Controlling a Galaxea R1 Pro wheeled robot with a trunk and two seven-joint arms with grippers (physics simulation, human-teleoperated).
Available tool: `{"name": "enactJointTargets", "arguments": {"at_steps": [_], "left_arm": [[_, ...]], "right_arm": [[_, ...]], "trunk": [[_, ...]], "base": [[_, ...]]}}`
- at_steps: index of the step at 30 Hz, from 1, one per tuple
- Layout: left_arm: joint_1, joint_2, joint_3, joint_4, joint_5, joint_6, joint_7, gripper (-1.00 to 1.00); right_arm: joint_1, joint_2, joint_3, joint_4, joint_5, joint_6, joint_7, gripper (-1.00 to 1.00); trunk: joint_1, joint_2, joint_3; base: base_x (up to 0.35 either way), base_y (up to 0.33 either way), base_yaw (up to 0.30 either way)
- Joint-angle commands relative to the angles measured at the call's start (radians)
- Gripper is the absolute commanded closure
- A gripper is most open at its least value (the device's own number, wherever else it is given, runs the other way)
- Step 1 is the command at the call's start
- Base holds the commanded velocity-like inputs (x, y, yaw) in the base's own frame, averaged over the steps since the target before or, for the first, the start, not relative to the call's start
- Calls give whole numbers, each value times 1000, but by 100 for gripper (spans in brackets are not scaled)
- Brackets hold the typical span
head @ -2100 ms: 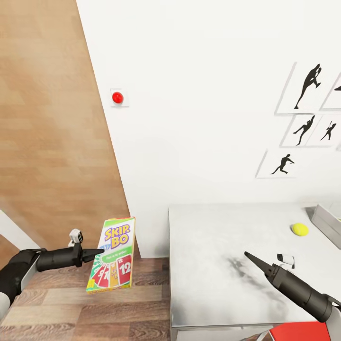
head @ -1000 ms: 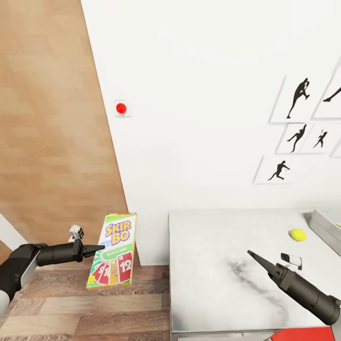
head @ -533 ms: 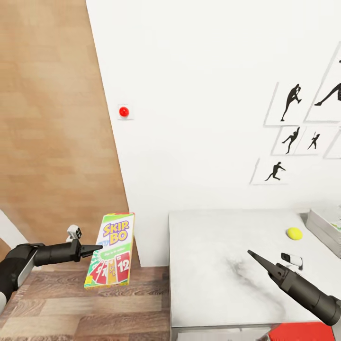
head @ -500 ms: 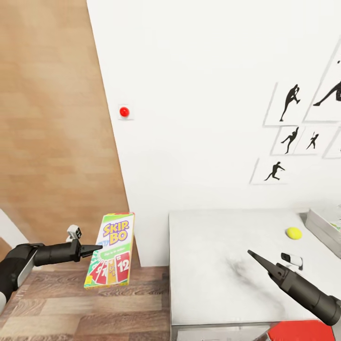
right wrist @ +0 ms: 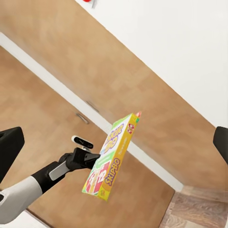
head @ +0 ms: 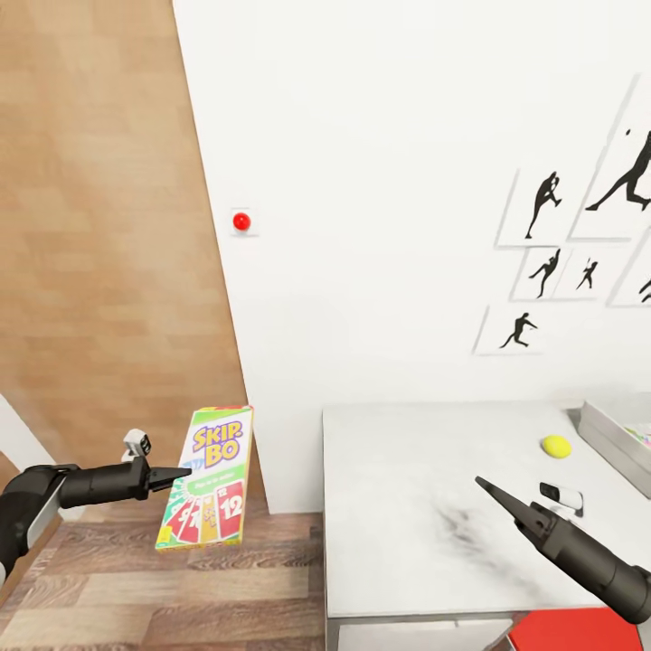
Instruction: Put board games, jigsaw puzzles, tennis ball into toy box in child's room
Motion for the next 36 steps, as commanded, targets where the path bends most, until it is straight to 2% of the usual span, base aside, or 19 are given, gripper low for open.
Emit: {"name": "enactJointTargets", "arguments": {"at_steps": [1, 18, 28, 36], "left_arm": [[-1, 1, -1, 0, 1, 10, -3, 100], [-1, 3, 3, 0, 2, 6, -3, 100], [-1, 4, 4, -3, 2, 5, -3, 100], [-1, 5, 4, -3, 2, 4, -3, 100]], "right_arm": [[-1, 0, -1, 0, -3, 8, 4, -100], [0, -1, -44, -7, -3, 7, 75, -100], [0, -1, -49, -21, -2, 8, 80, -100], [0, 0, -49, -20, 0, 2, 72, -100]], "trunk": [[1, -2, 0], [1, -2, 27], [1, -2, 42], [1, -2, 45]], "base": [[0, 0, 0], [0, 0, 0], [0, 0, -12], [0, 0, -11]]}}
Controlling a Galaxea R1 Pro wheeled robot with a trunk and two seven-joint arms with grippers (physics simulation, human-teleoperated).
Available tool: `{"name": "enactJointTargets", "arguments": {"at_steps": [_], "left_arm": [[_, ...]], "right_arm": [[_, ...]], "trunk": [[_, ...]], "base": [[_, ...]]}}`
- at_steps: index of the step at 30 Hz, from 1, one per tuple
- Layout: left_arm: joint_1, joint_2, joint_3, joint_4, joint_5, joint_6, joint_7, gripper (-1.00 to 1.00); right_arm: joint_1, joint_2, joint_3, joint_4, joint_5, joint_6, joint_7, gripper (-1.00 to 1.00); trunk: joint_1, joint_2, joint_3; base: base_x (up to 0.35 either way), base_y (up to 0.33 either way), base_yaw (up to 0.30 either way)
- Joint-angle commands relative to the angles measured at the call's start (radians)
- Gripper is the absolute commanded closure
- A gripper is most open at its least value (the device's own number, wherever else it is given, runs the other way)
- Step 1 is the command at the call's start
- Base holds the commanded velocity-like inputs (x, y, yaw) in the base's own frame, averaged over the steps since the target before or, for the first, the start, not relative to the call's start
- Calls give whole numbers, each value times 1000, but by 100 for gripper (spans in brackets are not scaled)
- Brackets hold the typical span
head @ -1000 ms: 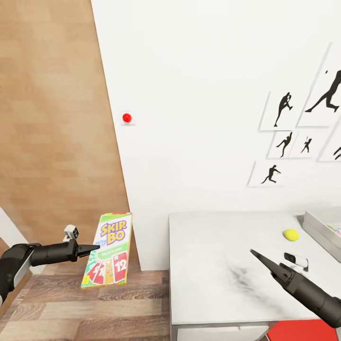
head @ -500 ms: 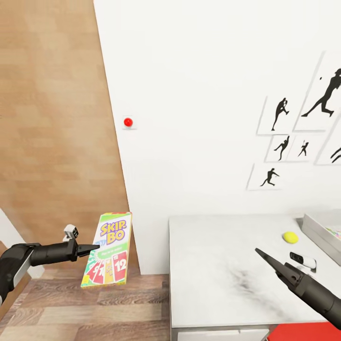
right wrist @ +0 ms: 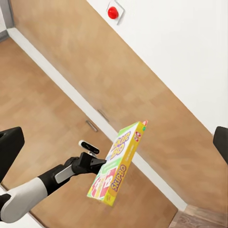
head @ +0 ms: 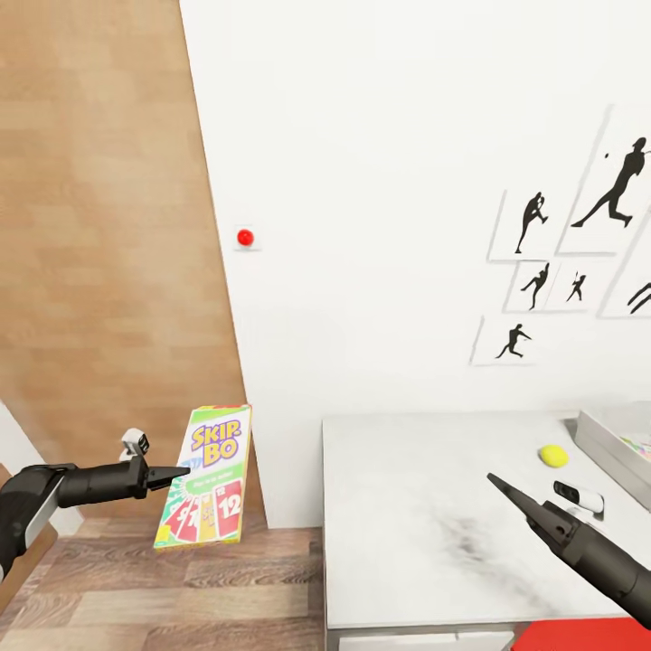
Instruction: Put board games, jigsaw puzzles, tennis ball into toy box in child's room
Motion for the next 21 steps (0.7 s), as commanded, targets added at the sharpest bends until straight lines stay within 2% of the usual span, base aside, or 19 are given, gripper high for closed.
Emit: {"name": "enactJointTargets", "arguments": {"at_steps": [1, 21], "left_arm": [[-1, 0, -1, 0, 1, 10, -4, 100], [-1, 2, -1, 0, 1, 9, -4, 100]], "right_arm": [[-1, 0, -1, 0, -1, 9, 1, -100], [-1, 0, -2, 4, 1, 10, 3, -100]], "trunk": [[1, -2, -2], [1, -2, 13]], "base": [[0, 0, -129], [0, 0, -241]]}}
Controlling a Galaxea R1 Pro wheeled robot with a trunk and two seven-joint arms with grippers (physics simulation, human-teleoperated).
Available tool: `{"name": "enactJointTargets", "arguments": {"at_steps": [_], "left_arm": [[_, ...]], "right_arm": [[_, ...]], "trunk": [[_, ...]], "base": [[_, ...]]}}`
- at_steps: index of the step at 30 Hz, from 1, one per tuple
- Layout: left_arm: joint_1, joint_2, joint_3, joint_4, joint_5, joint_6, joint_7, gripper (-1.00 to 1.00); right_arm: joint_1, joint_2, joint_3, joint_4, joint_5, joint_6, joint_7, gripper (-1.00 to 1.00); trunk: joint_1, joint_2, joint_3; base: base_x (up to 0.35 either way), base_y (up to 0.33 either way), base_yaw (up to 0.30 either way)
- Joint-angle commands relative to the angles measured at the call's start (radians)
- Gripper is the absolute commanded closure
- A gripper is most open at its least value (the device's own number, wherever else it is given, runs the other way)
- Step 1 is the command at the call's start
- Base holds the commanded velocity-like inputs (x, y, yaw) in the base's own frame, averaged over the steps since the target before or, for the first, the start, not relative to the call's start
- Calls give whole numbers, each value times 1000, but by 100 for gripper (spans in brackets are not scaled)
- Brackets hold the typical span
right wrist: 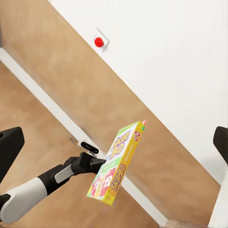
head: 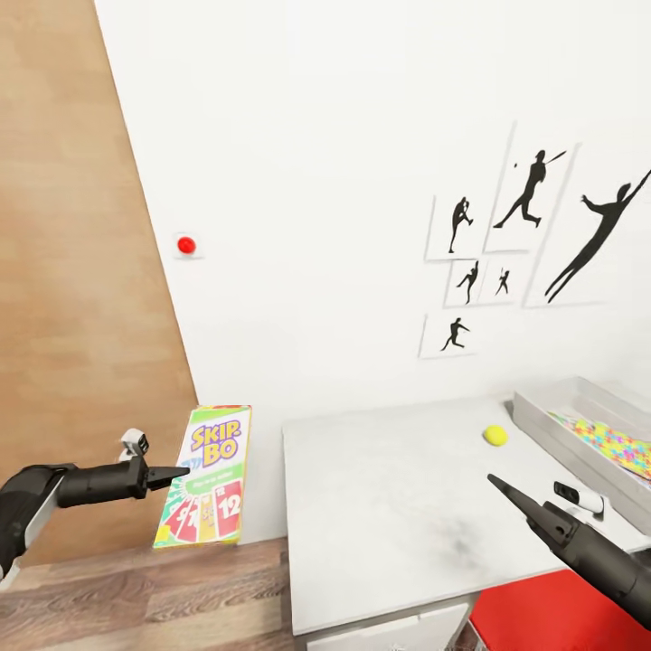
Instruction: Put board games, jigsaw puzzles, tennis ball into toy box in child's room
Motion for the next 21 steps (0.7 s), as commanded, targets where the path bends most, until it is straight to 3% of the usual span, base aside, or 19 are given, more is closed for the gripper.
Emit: {"name": "enactJointTargets", "arguments": {"at_steps": [1, 21], "left_arm": [[0, 1, 0, -1, 2, 10, -3, 100], [0, 0, 0, -1, 2, 8, -3, 100]], "right_arm": [[-1, 0, 0, 1, -2, 9, 2, -100], [-1, 1, 0, 3, 3, 9, 0, -100]], "trunk": [[1, -2, -1], [1, -2, 15]], "base": [[0, 0, -253], [0, 0, -253]]}}
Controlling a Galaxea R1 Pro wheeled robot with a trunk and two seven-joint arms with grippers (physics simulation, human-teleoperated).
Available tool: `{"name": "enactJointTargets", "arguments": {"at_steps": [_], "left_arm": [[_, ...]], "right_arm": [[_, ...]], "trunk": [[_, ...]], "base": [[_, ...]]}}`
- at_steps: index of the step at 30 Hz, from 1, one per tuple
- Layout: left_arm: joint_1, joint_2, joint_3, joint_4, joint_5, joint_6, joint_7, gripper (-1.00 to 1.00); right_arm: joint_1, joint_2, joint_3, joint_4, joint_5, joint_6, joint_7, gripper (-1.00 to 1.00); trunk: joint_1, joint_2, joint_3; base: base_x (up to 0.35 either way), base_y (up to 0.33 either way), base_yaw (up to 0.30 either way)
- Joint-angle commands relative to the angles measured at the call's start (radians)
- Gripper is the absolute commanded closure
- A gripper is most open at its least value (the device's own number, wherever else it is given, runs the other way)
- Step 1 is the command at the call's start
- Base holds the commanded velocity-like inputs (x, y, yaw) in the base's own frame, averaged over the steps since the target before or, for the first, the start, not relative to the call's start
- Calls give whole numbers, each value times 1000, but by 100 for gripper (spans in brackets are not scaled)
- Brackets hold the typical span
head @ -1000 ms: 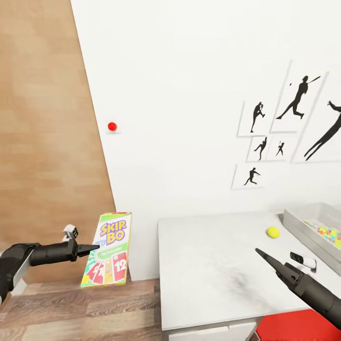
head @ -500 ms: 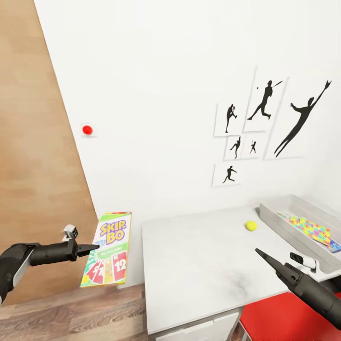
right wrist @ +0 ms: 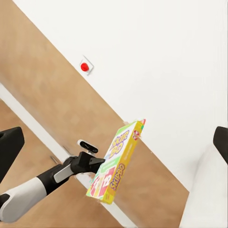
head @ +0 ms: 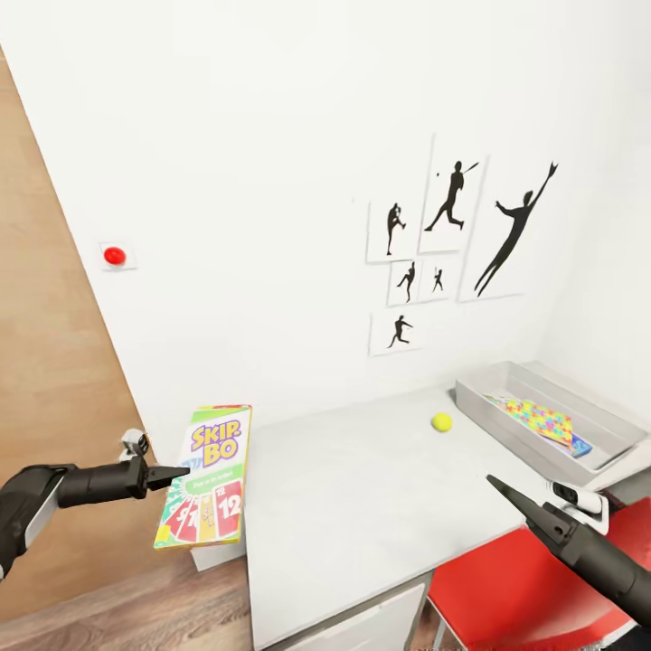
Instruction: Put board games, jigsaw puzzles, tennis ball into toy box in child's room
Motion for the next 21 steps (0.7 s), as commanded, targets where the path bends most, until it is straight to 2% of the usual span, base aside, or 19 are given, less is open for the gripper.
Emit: {"name": "enactJointTargets", "arguments": {"at_steps": [1, 21], "left_arm": [[-1, 0, -1, -1, 2, 10, -4, 100], [-1, 1, -5, -1, 2, 10, -4, 100]], "right_arm": [[-1, 0, 0, 0, -2, 9, 2, -100], [-1, 1, 2, 1, 3, 9, -3, -100]], "trunk": [[1, -2, -1], [1, -2, 15]], "base": [[0, 0, -254], [0, 0, -254]]}}
